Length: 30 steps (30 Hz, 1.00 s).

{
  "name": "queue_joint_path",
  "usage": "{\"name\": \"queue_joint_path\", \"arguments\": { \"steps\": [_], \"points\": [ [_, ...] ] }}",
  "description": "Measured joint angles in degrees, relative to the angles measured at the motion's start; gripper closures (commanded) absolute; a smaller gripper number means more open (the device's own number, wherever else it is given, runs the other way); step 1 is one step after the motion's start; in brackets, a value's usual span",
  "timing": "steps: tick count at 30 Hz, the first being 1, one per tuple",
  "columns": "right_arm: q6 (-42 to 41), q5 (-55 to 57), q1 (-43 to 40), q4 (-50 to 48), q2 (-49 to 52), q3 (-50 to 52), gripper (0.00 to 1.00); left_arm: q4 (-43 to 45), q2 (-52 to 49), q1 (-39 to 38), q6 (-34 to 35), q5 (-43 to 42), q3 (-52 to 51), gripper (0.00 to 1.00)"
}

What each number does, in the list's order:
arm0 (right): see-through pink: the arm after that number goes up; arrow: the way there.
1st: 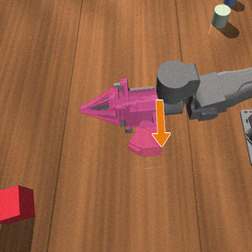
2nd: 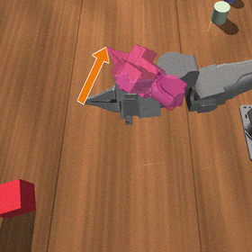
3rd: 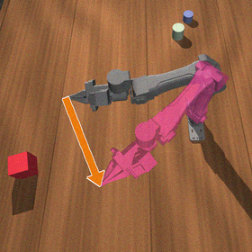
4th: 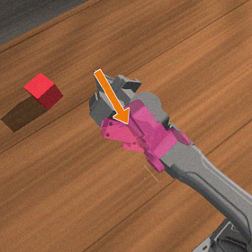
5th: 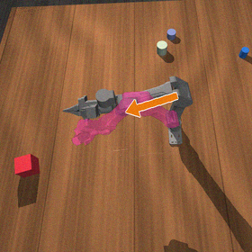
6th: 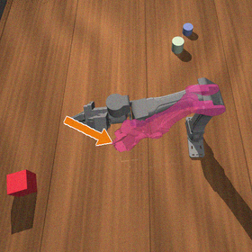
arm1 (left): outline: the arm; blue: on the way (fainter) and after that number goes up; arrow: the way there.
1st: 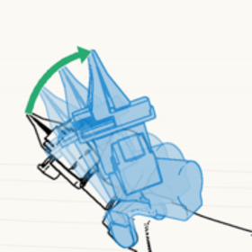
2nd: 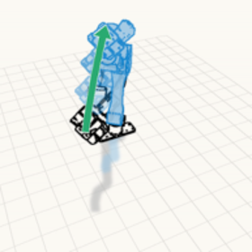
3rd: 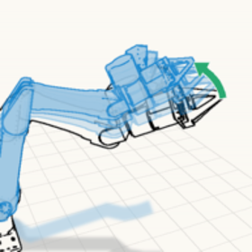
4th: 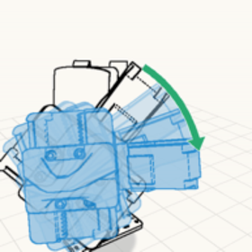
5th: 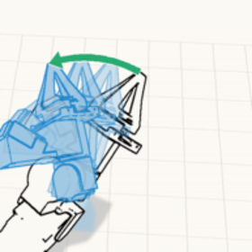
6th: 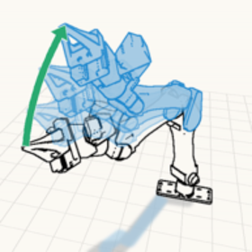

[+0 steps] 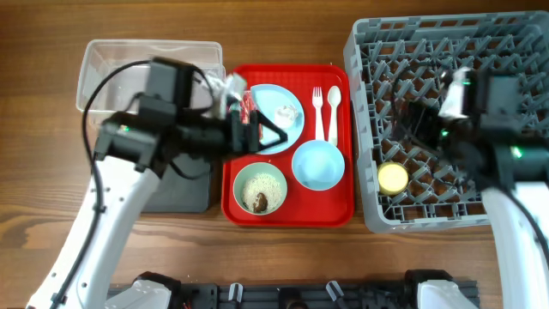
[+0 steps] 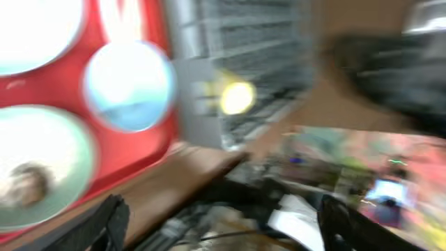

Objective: Sort waste into correct bins and load items into the dishwasher rack
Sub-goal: 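Place the yellow cup into the rack with the right gripper, then grasp the pale green rice bowl with the left gripper and lift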

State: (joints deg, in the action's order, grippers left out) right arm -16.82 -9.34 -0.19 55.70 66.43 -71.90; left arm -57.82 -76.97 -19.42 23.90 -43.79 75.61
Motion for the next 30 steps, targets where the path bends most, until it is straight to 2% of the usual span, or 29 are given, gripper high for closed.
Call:
{"name": "queue_joint_path", "arguments": {
  "steps": [4,9,11,13,19,23,27,30],
  "points": [
    [0.15,-5.6,0.02,-4.13,-5.35,-1.25,0.03,-5.55,-2.47,-10.73,1.62,19.74,0.02,0.29],
    [0.17,-7.91,0.02,-2.69,-5.66,-1.33,0.03,-6.49,-9.53,-20.44,4.83,33.66,-0.07,0.3],
    [0.39,-8.26,0.02,-1.27,-5.05,-1.33,0.02,-6.43,-13.35,-24.13,7.08,38.25,-0.96,0.38],
    [0.61,-8.22,0.02,0.11,-4.72,-1.33,0.01,-6.08,-16.83,-26.56,9.62,40.7,-2.45,0.47],
    [0.85,-6.67,0.02,1.73,-4.55,-1.33,0.0,-0.17,-24.33,-28.7,13.38,44.35,-4.33,0.51],
    [1.09,-6.23,0.02,1.7,-4.55,-1.33,0.0,2.86,-24.52,-29.14,14.25,45.48,-4.33,0.61],
    [1.09,-6.01,0.02,1.73,-4.55,-1.33,0.0,4.0,-25.18,-29.33,14.32,46.31,-4.33,0.72],
    [1.09,-6.01,0.02,1.7,-4.55,-1.33,0.0,4.33,-26.82,-29.33,13.92,46.93,-4.33,0.88]
  ]
}}
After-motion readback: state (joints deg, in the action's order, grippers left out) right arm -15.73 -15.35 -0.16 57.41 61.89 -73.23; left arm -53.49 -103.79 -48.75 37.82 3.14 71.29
